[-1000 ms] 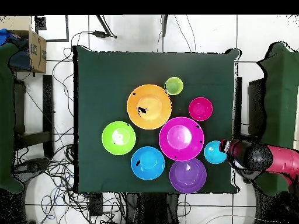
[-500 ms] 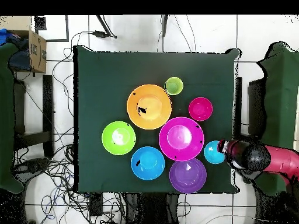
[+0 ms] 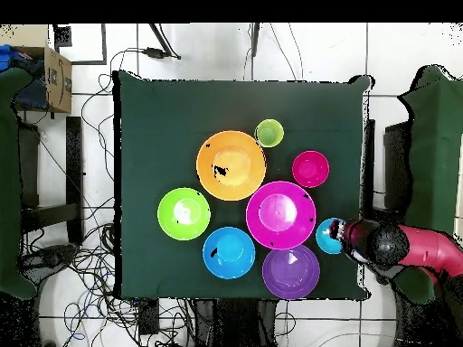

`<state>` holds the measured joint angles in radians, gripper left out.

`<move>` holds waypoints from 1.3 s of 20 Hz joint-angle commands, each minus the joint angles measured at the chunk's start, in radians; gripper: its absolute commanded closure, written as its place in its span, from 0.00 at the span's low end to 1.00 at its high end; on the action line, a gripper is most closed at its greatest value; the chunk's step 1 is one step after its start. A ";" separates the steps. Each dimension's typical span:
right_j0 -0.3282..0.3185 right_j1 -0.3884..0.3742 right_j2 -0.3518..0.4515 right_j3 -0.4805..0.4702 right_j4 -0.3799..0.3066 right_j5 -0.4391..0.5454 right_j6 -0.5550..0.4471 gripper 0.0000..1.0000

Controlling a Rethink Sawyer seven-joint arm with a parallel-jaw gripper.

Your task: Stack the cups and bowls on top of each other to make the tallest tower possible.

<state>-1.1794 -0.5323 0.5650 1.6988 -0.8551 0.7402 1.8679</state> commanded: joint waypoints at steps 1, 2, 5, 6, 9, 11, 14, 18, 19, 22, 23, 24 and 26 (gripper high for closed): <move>0.015 0.068 -0.017 -0.013 -0.100 0.041 -0.320 0.00; 0.014 0.069 -0.017 -0.013 -0.102 0.040 -0.320 0.00; 0.013 0.071 -0.016 -0.015 -0.108 0.037 -0.319 0.00; 0.013 0.071 -0.016 -0.015 -0.111 0.036 -0.318 0.00; 0.014 0.071 -0.017 -0.017 -0.115 0.033 -0.317 0.00; 0.014 0.069 -0.016 -0.017 -0.117 0.033 -0.318 0.00; 0.012 0.057 -0.011 -0.015 -0.115 0.039 -0.326 0.00; 0.009 0.026 -0.008 -0.003 -0.107 0.057 -0.339 0.00; 0.007 0.022 -0.006 -0.001 -0.104 0.060 -0.342 0.00; -0.004 0.005 0.006 0.003 -0.087 0.071 -0.360 0.00; -0.007 0.004 0.008 0.004 -0.084 0.072 -0.363 0.00; -0.009 0.003 0.010 0.004 -0.081 0.073 -0.366 0.00; -0.011 0.000 0.010 0.003 -0.079 0.080 -0.375 0.00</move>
<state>-1.1918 -0.5278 0.5650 1.6987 -0.8983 0.7400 1.8270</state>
